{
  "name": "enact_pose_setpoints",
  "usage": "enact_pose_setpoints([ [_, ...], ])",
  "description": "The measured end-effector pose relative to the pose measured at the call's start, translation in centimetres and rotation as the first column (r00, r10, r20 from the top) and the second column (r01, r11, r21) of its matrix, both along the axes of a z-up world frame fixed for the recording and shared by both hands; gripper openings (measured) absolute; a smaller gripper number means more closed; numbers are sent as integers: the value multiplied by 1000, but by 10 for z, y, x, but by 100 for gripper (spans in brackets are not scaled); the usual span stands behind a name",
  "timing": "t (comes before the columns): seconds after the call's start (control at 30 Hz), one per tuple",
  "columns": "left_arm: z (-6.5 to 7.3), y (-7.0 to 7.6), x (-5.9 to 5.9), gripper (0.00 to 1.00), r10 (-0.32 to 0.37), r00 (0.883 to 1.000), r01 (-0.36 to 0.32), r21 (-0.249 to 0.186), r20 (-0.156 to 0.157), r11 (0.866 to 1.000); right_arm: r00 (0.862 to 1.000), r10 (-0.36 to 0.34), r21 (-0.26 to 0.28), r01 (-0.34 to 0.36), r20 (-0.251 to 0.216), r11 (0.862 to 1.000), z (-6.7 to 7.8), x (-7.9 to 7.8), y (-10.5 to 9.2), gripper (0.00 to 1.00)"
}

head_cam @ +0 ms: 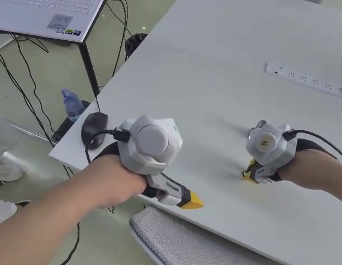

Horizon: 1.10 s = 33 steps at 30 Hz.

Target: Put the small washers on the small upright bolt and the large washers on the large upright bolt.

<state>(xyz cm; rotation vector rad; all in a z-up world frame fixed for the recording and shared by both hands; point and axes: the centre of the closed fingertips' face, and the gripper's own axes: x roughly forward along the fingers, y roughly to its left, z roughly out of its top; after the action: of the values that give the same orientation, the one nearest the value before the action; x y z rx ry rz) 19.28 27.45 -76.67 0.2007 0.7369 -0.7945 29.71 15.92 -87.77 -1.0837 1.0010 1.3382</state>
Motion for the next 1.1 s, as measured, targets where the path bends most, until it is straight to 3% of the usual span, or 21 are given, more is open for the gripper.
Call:
enact_pose_setpoints([
  [0.4,-3,-4,-2,86,-10,1000,10,-1,-12,1000,999,-43,-79,42,-11,996,-4,3,2,16],
  [0.5,-4,-3,-2,86,-12,1000,12,5,-13,1000,996,-89,-80,87,-22,993,-3,3,1,15],
  [0.73,-2,-1,1,85,-5,1000,5,7,-9,1000,999,-47,-80,46,-2,996,-3,1,0,15],
  [0.87,-3,-2,2,84,-3,1000,3,1,-11,1000,997,-72,-64,71,-14,995,-2,3,1,14],
  [1.1,-1,-1,4,84,3,1000,-3,4,-4,1000,999,-39,-103,40,14,994,-3,1,2,13],
])
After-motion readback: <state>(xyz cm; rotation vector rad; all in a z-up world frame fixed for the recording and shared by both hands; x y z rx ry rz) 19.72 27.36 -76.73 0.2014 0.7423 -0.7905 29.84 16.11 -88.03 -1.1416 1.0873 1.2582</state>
